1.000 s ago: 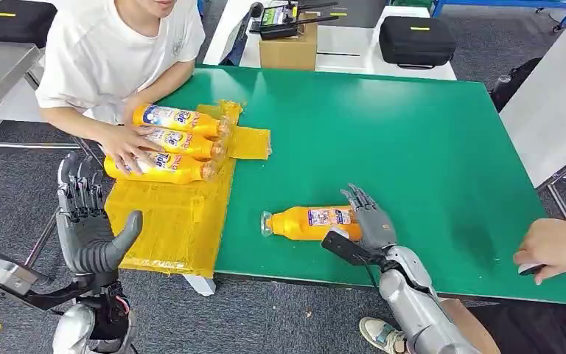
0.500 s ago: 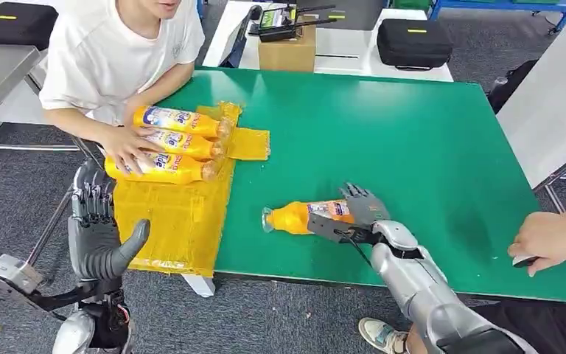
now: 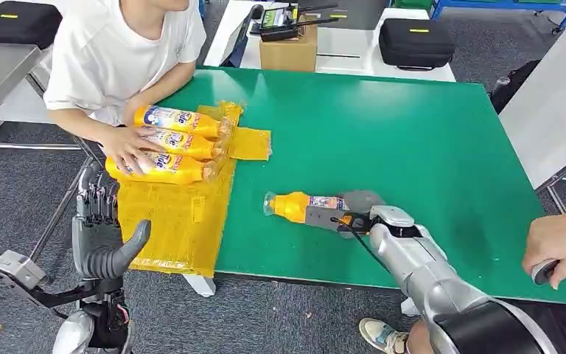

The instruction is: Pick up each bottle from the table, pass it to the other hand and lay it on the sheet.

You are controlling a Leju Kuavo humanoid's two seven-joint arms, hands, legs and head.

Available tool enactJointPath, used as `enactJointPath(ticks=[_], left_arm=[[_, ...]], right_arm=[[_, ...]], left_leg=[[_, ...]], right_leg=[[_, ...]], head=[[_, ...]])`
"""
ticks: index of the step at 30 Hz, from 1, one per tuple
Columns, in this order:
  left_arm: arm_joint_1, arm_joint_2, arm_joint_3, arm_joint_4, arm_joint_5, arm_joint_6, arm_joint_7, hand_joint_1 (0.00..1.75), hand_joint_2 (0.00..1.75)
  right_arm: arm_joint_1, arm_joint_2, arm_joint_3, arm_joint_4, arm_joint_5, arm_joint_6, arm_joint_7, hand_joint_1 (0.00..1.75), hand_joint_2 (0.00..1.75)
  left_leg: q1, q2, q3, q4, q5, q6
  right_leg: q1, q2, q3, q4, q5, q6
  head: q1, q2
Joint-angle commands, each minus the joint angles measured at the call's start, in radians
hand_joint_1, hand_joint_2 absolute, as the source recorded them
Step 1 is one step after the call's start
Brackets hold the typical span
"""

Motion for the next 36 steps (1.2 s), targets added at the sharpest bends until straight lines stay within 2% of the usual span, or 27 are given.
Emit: enactJointPath(ticks=[1, 5, 6, 7, 9, 10, 12, 13, 15, 17, 18, 19, 22, 23, 24, 28, 30, 36], left_arm=[[0.002, 0.039, 0.006, 0.058, 0.02, -0.012, -0.019, 0.0, 1.75], [0.069, 0.033, 0.013, 0.012, 0.011, -0.03, -0.018, 0.0, 1.75], [0.074, 0.031, 0.003, 0.014, -0.017, -0.021, -0.01, 0.0, 1.75], [0.075, 0.028, -0.02, 0.03, -0.067, -0.003, 0.009, 0.0, 1.75], [0.075, 0.026, -0.049, 0.055, -0.102, 0.015, 0.006, 0.0, 1.75], [0.078, 0.032, -0.083, 0.076, -0.18, 0.046, 0.023, 0.0, 1.75], [0.085, 0.025, -0.122, 0.099, -0.248, 0.075, 0.005, 0.0, 1.75], [0.086, 0.032, -0.15, 0.116, -0.272, 0.07, 0.008, 0.0, 1.75], [0.087, 0.033, -0.177, 0.141, -0.282, 0.06, 0.005, 0.0, 1.75], [0.1, 0.052, -0.231, 0.172, -0.267, -0.006, 0.002, 0.0, 1.75], [0.106, 0.06, -0.253, 0.183, -0.273, -0.015, -0.008, 0.0, 1.75], [0.107, 0.075, -0.283, 0.191, -0.285, -0.034, -0.017, 0.0, 1.75], [0.109, 0.109, -0.356, 0.193, -0.348, -0.045, -0.061, 0.0, 1.75], [0.107, 0.116, -0.38, 0.195, -0.358, -0.049, -0.07, 0.0, 1.75], [0.104, 0.12, -0.398, 0.195, -0.364, -0.048, -0.074, 0.0, 1.75], [0.074, 0.123, -0.438, 0.212, -0.354, -0.053, -0.081, 0.0, 1.75], [0.049, 0.092, -0.428, 0.237, -0.307, -0.053, -0.065, 0.0, 1.75], [-0.005, 0.013, -0.365, 0.263, -0.191, -0.025, -0.019, 0.0, 1.75]], right_arm=[[0.033, -0.024, -0.06, 0.046, -0.146, -0.006, -0.172, 1.75, 1.75], [0.171, 0.018, -0.16, -0.099, -0.336, -0.174, -0.375, 1.75, 1.75], [0.22, 0.033, -0.185, -0.17, -0.397, -0.21, -0.441, 1.75, 1.75], [0.295, 0.051, -0.208, -0.293, -0.48, -0.223, -0.483, 1.66, 1.75], [0.363, 0.056, -0.191, -0.431, -0.525, -0.226, -0.445, 1.69, 1.75], [0.423, 0.078, -0.216, -0.552, -0.592, -0.266, -0.479, 1.5, 1.75], [0.481, 0.088, -0.206, -0.68, -0.634, -0.28, -0.483, 1.54, 1.75], [0.511, 0.092, -0.204, -0.748, -0.653, -0.312, -0.521, 1.5, 1.75], [0.535, 0.09, -0.192, -0.812, -0.67, -0.312, -0.524, 1.5, 1.75], [0.564, 0.091, -0.182, -0.875, -0.717, -0.298, -0.558, 1.55, 1.75], [0.57, 0.091, -0.176, -0.888, -0.723, -0.299, -0.563, 1.48, 1.75], [0.573, 0.091, -0.17, -0.893, -0.73, -0.298, -0.575, 1.54, 1.75], [0.555, 0.093, -0.148, -0.854, -0.743, -0.259, -0.569, 1.54, 1.75], [0.539, 0.093, -0.127, -0.818, -0.73, -0.241, -0.559, 1.55, 1.75], [0.525, 0.095, -0.107, -0.781, -0.722, -0.227, -0.555, 1.66, 1.75], [0.486, 0.112, -0.024, -0.661, -0.66, -0.202, -0.571, 1.75, 1.75], [0.482, 0.129, 0.051, -0.606, -0.603, -0.202, -0.603, 1.75, 1.75], [0.517, 0.166, 0.124, -0.592, -0.584, -0.254, -0.65, 1.75, 1.75]], left_leg=[[0.001, -0.003, 0.001, -0.002, 0.001, -0.001], [0.001, 0.001, 0.003, -0.002, -0.001, -0.001], [0.002, 0.002, 0.003, -0.003, -0.001, -0.002], [0.002, 0.002, 0.003, -0.003, -0.001, -0.002], [0.002, 0.001, 0.001, -0.002, -0.001, -0.002], [0.002, -0.001, 0.001, -0.003, -0.001, -0.002], [0.002, -0.001, -0.002, -0.001, -0.002, -0.003], [0.001, -0.002, -0.005, -0.001, -0.001, -0.002], [0.001, -0.003, -0.008, -0.001, -0.002, -0.002], [0.001, -0.003, -0.009, 0.0, -0.002, -0.002], [0.001, -0.004, -0.009, -0.001, -0.003, -0.002], [0.001, -0.003, -0.011, -0.001, -0.002, -0.001], [0.0, -0.003, -0.013, -0.001, -0.001, -0.001], [0.0, -0.003, -0.012, -0.001, -0.002, -0.002], [0.0, -0.002, -0.011, -0.002, -0.002, -0.002], [0.0, -0.002, -0.013, -0.002, -0.001, -0.002], [0.0, -0.001, -0.013, -0.002, -0.001, -0.002], [0.002, -0.003, -0.012, -0.002, -0.001, -0.002]], right_leg=[[0.001, -0.004, 0.002, -0.002, 0.0, -0.002], [0.002, 0.0, 0.003, -0.003, 0.0, -0.002], [0.002, 0.001, 0.004, -0.004, 0.0, -0.002], [0.002, 0.001, 0.003, -0.003, 0.0, -0.003], [0.002, 0.0, 0.002, -0.002, 0.0, -0.002], [0.002, -0.002, 0.002, -0.003, -0.001, -0.003], [0.003, -0.002, -0.001, -0.001, -0.003, -0.003], [0.002, -0.002, -0.004, 0.0, -0.002, -0.002], [0.002, -0.003, -0.006, 0.0, -0.003, -0.002], [0.001, -0.004, -0.007, 0.001, -0.003, -0.002], [0.001, -0.004, -0.007, 0.0, -0.004, -0.002], [0.001, -0.003, -0.009, 0.0, -0.002, -0.002], [0.0, -0.003, -0.011, 0.0, -0.002, -0.002], [0.0, -0.003, -0.01, -0.001, -0.002, -0.002], [0.001, -0.003, -0.009, -0.001, -0.003, -0.003], [0.0, -0.002, -0.012, -0.001, -0.001, -0.002], [0.0, -0.001, -0.012, -0.001, -0.001, -0.002], [0.002, -0.004, -0.01, -0.001, -0.002, -0.002]], head=[[0.0, 0.0], [0.0, 0.0], [0.001, 0.0], [0.0, 0.0], [0.0, 0.0], [0.001, 0.0], [0.0, 0.0], [0.0, 0.0], [0.0, 0.0], [0.0, 0.0], [0.0, 0.0], [0.0, 0.0], [0.0, 0.0], [0.0, 0.0], [0.0, 0.0], [0.0, 0.0], [0.0, 0.0], [0.0, 0.0]])
